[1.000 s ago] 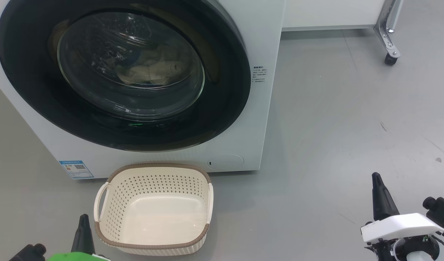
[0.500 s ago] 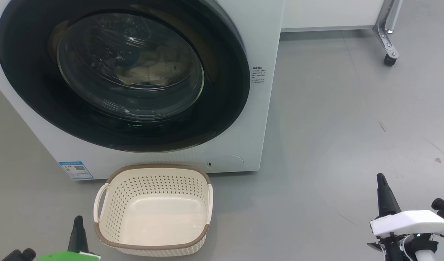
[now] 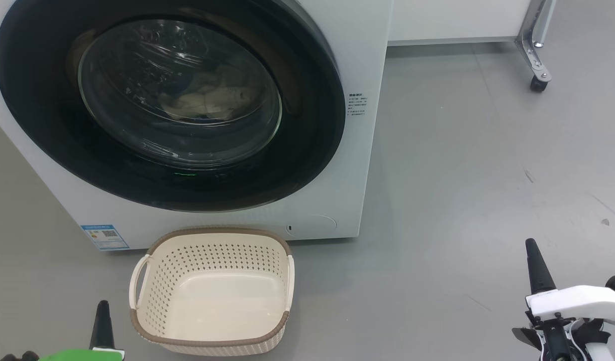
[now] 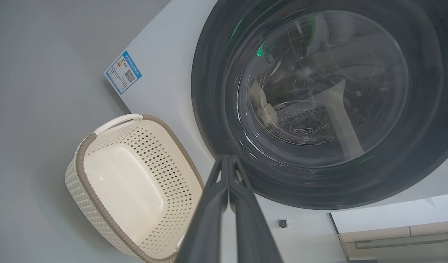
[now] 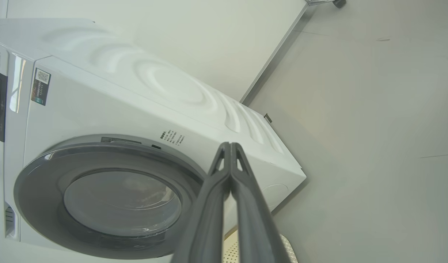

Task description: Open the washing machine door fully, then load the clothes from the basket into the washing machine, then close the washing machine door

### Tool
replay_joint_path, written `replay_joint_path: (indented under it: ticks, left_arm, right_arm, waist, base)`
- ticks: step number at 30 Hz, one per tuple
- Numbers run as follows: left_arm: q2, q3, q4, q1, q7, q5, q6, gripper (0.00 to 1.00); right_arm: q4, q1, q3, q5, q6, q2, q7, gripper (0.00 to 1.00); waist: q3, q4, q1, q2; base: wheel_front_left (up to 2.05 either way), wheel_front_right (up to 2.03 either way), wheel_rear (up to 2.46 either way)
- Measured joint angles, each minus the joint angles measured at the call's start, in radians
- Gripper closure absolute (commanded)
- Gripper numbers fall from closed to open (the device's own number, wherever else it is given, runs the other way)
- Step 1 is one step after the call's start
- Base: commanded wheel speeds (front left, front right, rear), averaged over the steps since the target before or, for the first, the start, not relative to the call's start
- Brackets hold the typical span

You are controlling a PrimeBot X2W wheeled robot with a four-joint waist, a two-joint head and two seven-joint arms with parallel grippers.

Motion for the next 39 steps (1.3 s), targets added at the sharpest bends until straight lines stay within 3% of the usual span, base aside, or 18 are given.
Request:
replay_joint_path:
  ticks: [39]
  left_arm:
    - [0.001, 0.08, -0.027, -0.021, 0.131, -0.46, 0.0, 1.0]
  right_arm:
    - [0.059, -0.06, -0.051, 0.527, 0.0, -0.004, 0.11, 1.0]
  waist:
    - [-0.009, -0.006, 0.0, 0.0]
  base:
    - [0.0, 0.0, 0.0]
